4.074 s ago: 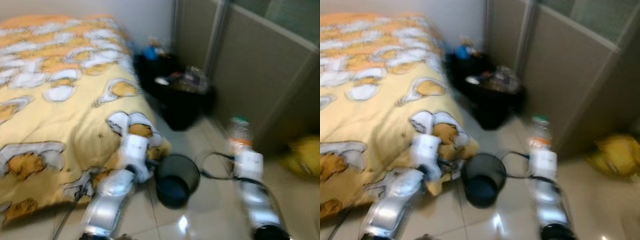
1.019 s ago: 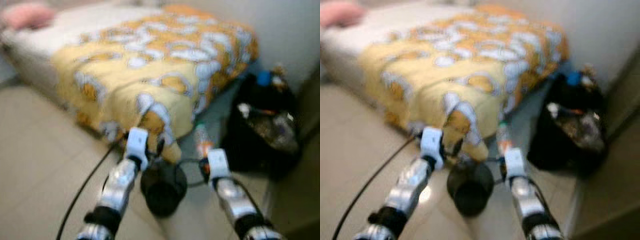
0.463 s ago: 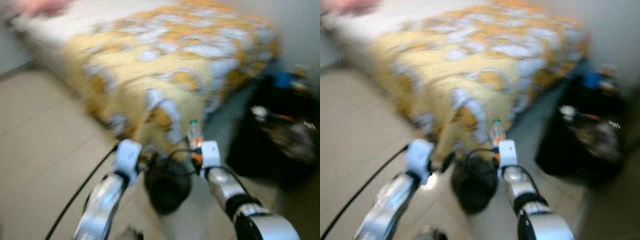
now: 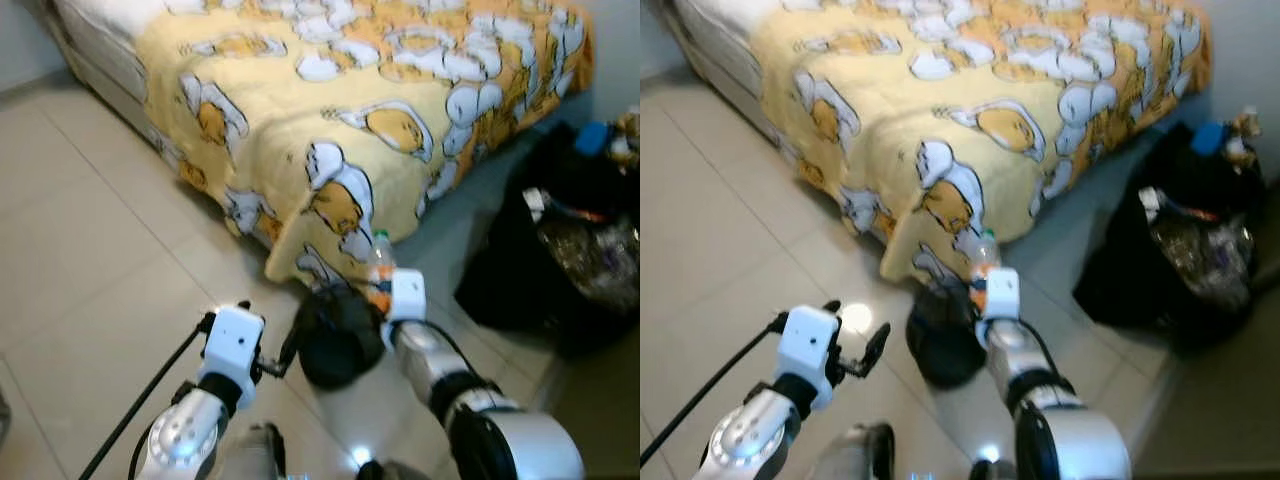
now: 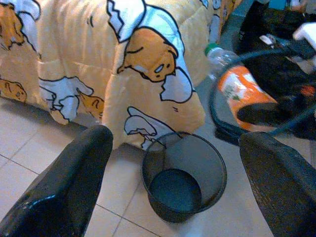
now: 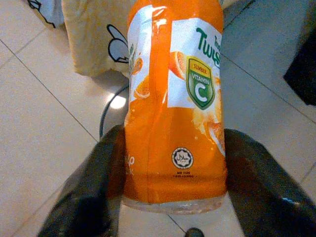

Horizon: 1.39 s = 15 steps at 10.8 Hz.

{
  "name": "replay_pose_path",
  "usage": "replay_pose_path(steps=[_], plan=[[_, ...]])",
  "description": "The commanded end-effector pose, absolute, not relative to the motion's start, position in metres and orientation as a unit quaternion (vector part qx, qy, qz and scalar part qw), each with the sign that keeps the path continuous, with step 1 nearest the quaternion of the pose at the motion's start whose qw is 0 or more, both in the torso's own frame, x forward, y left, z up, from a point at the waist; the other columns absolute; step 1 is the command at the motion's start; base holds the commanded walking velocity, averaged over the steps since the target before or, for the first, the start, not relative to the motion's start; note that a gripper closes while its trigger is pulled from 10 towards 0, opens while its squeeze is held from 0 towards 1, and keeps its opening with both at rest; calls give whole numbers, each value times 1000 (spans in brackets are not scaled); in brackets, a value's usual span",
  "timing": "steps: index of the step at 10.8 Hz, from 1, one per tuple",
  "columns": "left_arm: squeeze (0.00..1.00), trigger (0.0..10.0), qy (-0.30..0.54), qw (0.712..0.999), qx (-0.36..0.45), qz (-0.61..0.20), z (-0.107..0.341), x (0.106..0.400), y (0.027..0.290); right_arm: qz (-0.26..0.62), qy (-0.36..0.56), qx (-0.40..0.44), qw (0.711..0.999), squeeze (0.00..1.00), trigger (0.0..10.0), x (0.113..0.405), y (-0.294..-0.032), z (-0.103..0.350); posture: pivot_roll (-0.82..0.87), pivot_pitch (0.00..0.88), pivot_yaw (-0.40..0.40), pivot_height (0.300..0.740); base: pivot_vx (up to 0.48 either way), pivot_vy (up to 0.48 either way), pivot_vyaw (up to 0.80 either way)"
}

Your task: Clean up the room

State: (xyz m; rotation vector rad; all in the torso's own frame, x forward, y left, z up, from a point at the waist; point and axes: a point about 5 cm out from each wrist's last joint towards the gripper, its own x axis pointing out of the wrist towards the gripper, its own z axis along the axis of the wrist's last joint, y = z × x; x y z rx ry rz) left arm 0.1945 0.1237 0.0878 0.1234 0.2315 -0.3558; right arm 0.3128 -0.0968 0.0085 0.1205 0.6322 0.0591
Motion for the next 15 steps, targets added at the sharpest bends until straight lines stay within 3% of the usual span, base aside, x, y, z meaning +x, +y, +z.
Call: replay_pose_path(steps=[1, 4, 6, 7, 10, 11, 12, 14, 15], plan=[[0, 10000, 128, 975, 63, -173, 87, 189, 122, 29, 294, 66, 953, 1000, 10000, 321, -94, 18, 380, 263, -54, 740, 0, 0, 0], [0, 10000, 154, 971, 48, -174, 83, 180, 118, 52, 293, 67, 952, 1000, 10000, 326, -83, 25, 364, 259, -77, 740, 0, 0, 0], [0, 10000, 165, 967, 39, -189, 77, 189, 110, 56, 304, 43, 950, 1000, 10000, 322, -90, 20, 322, 220, -81, 740, 0, 0, 0], [0, 10000, 158, 968, 44, -191, 75, 198, 110, 51, 300, 46, 951, 0, 10000, 322, -97, 18, 291, 166, -84, 740, 0, 0, 0], [0, 10000, 121, 978, 39, -167, 79, 240, 112, 18, 228, 42, 973, 0, 10000, 322, -129, 22, 205, 19, -84, 740, 0, 0, 0], [0, 10000, 83, 988, -10, -133, 88, 271, 119, -30, 112, 33, 993, 0, 10000, 306, -160, 35, 130, 0, -76, 740, 0, 0, 0], [0, 10000, 45, 990, -18, -133, 99, 292, 118, -97, 56, 35, 993, 0, 10000, 292, -192, 41, 103, 0, -66, 740, 0, 0, 0], [0, 10000, -46, 985, 42, -160, 127, 304, 109, -183, 5, 70, 981, 0, 10000, 283, -227, 51, 53, 0, -21, 740, 0, 0, 0], [0, 10000, -72, 979, 42, -187, 130, 293, 107, -170, -13, 38, 985, 0, 10000, 276, -230, 59, 44, 0, -25, 740, 0, 0, 0]])
